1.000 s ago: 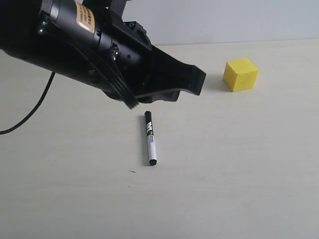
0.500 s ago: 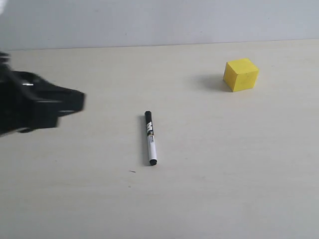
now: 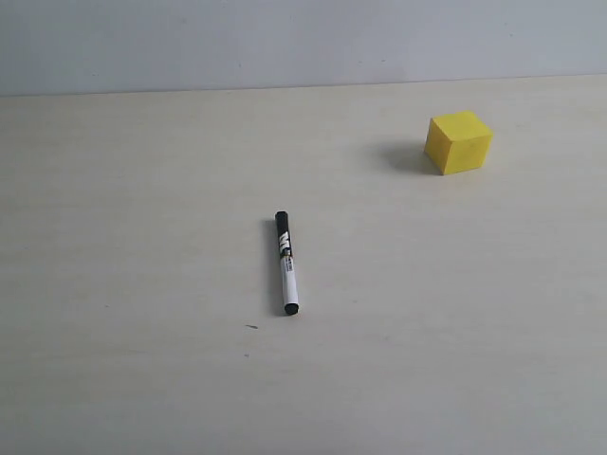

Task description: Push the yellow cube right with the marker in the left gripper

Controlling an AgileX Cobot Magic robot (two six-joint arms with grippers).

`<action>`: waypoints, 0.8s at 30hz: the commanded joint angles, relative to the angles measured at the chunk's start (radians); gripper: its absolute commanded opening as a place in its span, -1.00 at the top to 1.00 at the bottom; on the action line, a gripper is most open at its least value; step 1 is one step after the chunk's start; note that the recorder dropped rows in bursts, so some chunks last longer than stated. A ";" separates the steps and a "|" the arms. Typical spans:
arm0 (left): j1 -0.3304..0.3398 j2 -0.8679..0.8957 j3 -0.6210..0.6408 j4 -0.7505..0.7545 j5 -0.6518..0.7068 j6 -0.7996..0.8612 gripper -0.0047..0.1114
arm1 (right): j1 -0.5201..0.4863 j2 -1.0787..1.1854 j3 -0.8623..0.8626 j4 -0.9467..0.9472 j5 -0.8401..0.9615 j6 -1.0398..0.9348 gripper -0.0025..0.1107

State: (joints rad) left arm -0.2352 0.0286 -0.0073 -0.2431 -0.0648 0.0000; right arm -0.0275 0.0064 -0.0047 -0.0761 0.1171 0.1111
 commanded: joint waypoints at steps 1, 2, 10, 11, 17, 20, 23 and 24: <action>0.077 -0.029 0.007 0.003 0.012 0.209 0.92 | -0.006 -0.006 0.005 -0.002 -0.011 -0.001 0.96; 0.089 -0.029 0.007 0.003 0.019 0.246 0.92 | -0.006 -0.006 0.005 -0.002 -0.011 -0.001 0.96; 0.110 -0.029 0.007 -0.027 0.027 0.247 0.92 | -0.006 -0.006 0.005 -0.002 -0.011 -0.001 0.96; 0.110 -0.029 0.007 -0.052 0.030 0.243 0.92 | -0.006 -0.006 0.005 -0.002 -0.011 -0.001 0.96; 0.110 -0.029 0.007 -0.113 0.084 0.229 0.92 | -0.006 -0.006 0.005 -0.002 -0.011 -0.001 0.96; 0.110 -0.029 0.007 -0.040 0.087 0.154 0.92 | -0.006 -0.006 0.005 -0.002 -0.011 -0.001 0.96; 0.125 -0.029 0.007 0.197 0.087 -0.077 0.92 | -0.006 -0.006 0.005 -0.002 -0.011 -0.001 0.96; 0.134 -0.029 0.007 0.253 0.089 -0.148 0.92 | -0.006 -0.006 0.005 -0.002 -0.011 -0.001 0.96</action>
State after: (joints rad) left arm -0.1192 0.0065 -0.0032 -0.1569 0.0189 0.0362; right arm -0.0275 0.0064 -0.0047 -0.0761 0.1171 0.1111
